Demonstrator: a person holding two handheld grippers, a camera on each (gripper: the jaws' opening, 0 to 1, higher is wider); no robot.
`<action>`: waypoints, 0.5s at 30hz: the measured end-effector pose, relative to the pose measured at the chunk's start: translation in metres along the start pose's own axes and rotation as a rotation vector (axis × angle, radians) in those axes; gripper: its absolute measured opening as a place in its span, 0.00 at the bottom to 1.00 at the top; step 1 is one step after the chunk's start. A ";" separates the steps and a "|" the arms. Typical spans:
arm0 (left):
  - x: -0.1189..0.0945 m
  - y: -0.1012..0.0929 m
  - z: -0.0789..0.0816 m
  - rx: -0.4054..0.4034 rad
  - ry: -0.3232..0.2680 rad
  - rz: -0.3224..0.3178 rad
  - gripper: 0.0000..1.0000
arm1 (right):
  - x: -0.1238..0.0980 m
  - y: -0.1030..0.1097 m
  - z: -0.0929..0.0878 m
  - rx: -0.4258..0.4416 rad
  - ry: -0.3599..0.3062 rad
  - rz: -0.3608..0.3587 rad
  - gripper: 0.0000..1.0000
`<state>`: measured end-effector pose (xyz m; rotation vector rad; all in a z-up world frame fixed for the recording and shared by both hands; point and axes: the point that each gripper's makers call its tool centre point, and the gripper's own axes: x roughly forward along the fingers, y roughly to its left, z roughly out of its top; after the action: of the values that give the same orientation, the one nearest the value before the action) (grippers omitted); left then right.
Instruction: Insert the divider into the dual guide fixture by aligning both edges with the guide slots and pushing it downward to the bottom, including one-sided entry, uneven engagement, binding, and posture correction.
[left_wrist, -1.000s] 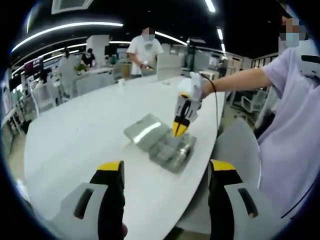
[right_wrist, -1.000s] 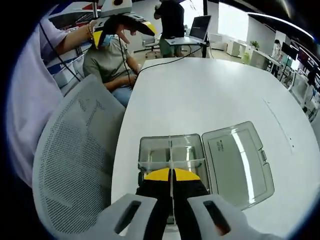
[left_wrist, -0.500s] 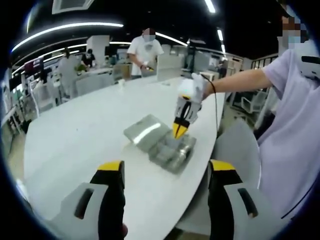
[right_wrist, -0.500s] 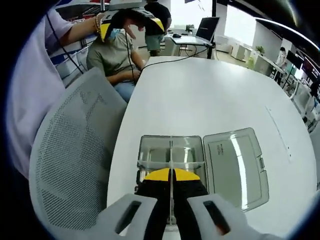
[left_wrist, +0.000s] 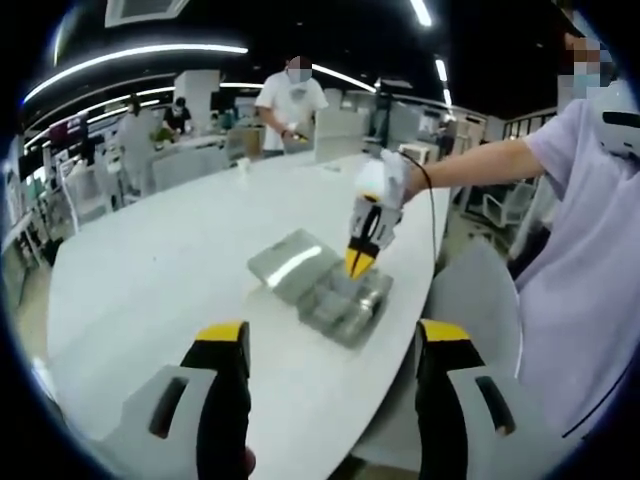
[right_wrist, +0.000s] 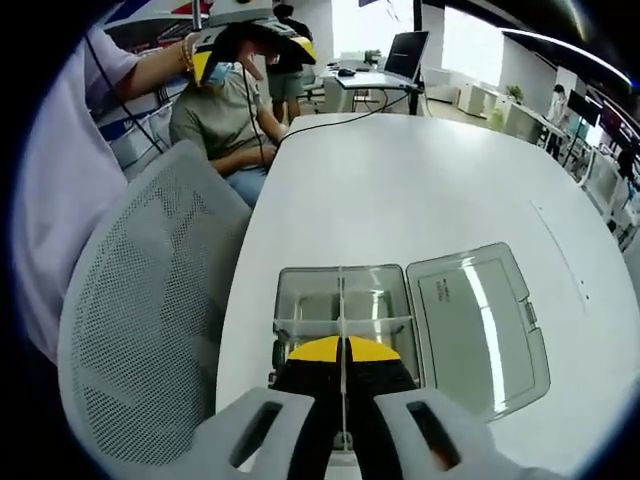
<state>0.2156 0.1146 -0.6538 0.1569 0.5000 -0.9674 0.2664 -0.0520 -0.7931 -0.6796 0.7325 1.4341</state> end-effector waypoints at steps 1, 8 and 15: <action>0.000 0.000 0.000 -0.001 0.000 0.000 0.65 | 0.001 0.000 -0.001 0.000 0.001 0.001 0.00; 0.002 0.001 0.001 -0.003 0.000 -0.002 0.65 | 0.003 -0.001 -0.004 0.019 -0.009 0.001 0.00; 0.003 0.003 0.002 -0.002 -0.004 0.001 0.65 | 0.009 -0.001 -0.008 0.039 -0.016 -0.010 0.00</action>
<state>0.2204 0.1134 -0.6535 0.1540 0.4972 -0.9661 0.2674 -0.0528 -0.8050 -0.6404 0.7420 1.4111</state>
